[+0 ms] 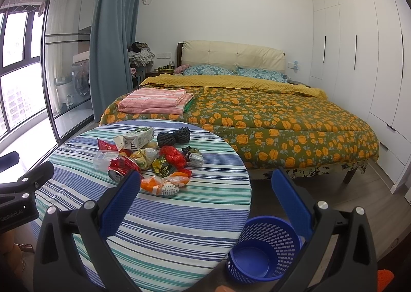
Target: Collect trash
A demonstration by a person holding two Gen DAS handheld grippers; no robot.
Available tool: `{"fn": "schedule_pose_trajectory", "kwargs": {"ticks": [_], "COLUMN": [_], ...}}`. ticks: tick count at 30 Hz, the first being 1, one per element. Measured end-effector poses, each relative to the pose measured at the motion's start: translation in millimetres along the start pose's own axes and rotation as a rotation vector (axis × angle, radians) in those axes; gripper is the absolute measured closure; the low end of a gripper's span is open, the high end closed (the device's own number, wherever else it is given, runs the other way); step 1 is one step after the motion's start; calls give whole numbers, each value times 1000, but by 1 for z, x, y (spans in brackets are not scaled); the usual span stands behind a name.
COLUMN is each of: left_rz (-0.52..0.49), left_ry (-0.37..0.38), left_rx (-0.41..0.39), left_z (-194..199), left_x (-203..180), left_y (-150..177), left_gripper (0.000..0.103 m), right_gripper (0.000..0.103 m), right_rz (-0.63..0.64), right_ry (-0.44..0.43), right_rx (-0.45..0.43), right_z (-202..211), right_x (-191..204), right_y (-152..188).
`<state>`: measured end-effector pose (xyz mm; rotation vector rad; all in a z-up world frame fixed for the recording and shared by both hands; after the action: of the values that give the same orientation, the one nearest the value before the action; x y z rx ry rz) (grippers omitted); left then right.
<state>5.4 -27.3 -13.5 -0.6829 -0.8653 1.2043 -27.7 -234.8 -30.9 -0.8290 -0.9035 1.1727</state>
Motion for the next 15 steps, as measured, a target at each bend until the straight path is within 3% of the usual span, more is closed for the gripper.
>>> {"fn": "schedule_pose_trajectory", "kwargs": {"ticks": [15], "left_rz": [1], "left_ry": [0], "left_rx": [1], "left_z": [0], "left_x": [1], "left_y": [0], "left_gripper": [4], "right_gripper": [5], "right_rz": [1], "right_ry": [0], "right_rx": [1], "right_z": [0], "right_x": [0], "right_y": [0]}}
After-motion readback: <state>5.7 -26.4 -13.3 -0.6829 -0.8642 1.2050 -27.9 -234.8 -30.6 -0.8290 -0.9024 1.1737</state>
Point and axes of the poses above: each gripper's, at about its wrist camera, not at the fingertips, and z roughly against the way its jaws point, x to its left, y to its underside, the point moved 1 cm from there along -z, roughly the way its jaws point, and after that the axes turned 11 degrees about -z, right-handed, at the moved point
